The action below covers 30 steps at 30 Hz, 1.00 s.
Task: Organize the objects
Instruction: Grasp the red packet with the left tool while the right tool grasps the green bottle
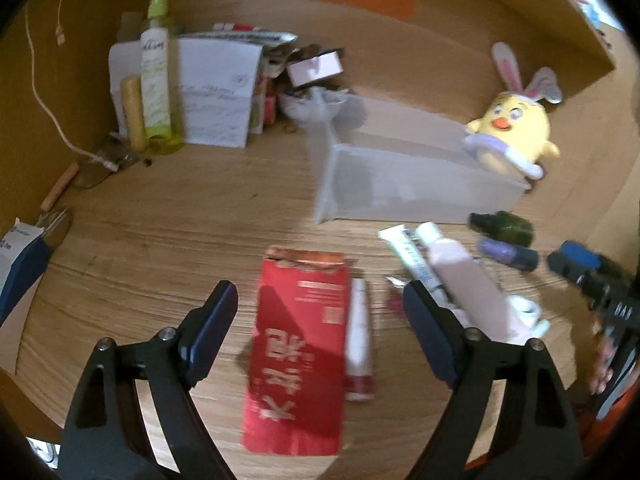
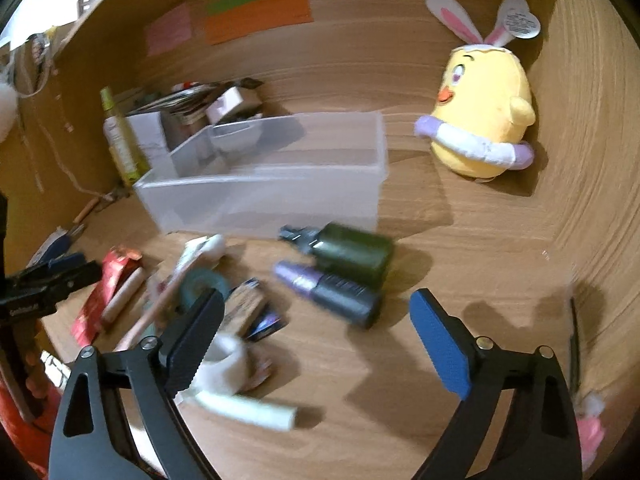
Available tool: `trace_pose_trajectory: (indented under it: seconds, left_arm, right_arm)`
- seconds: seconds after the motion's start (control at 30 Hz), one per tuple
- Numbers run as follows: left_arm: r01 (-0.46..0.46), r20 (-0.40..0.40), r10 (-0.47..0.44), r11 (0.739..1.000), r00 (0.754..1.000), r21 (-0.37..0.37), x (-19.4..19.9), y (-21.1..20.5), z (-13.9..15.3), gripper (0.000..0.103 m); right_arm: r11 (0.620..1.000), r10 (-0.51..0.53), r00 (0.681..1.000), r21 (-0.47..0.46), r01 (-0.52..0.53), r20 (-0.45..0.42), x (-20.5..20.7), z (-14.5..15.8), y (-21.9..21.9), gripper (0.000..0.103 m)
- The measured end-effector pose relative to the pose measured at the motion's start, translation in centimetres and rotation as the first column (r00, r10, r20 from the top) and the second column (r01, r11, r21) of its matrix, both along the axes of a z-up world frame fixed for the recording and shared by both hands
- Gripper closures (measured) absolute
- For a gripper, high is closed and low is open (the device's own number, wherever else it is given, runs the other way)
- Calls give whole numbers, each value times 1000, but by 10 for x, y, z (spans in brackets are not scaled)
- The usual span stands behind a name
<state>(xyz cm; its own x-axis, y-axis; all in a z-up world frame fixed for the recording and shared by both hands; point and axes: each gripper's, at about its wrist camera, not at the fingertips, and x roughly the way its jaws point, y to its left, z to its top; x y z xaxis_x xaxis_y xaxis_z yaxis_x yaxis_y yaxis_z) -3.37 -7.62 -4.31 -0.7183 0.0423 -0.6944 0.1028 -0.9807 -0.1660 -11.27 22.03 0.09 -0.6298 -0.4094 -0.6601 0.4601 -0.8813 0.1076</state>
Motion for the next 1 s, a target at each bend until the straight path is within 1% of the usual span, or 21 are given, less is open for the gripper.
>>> trace_pose_trajectory:
  seconds: [0.17,0.27,0.37,0.47,0.53,0.57,0.63,0.8,0.9,1.0]
  left_arm:
    - [-12,67,13,1000,998,-16,-15,-9,-11,17]
    - [0,99,2,1000,995,-20,-24,-10,-14,17]
    - [19,131,-16,1000,991,-15,-33,-11,-17,17]
    - [27,159,-25,1000,987,-10,-41,-13,-21,17]
    - [27,163,-28,1000,986,10,-44,-15,-23,17]
    - [24,165,-26,1000,986,16,-45,-16,-23,19]
    - [14,162,-19,1000,987,27,-47,-19,-24,23]
    - [13,157,-17,1000,988,23,-47,-23,-24,40]
    - [28,156,-30,999,987,19,-44,-22,-24,45]
    - [32,148,-33,999,988,4,-40,-21,-25,46]
  right_arm:
    - [999,-34,999,29,34,1,-31,3,5,10]
    - [999,-31,999,40,30,29,-50,0,3,12]
    - [998,-9,998,70,5,60,-63,-7,-4,18]
    - [996,15,994,82,-24,108,-74,-17,-11,25]
    - [996,27,990,78,-38,137,-79,-23,-14,31]
    - [997,31,988,71,-42,149,-80,-26,-15,32]
    - [997,34,985,57,-44,169,-83,-30,-16,38]
    - [999,34,984,22,-38,174,-82,-29,-14,41]
    - [1000,26,985,13,-28,172,-81,-28,-11,41]
    - [1000,19,984,1,-19,177,-80,-29,-7,41]
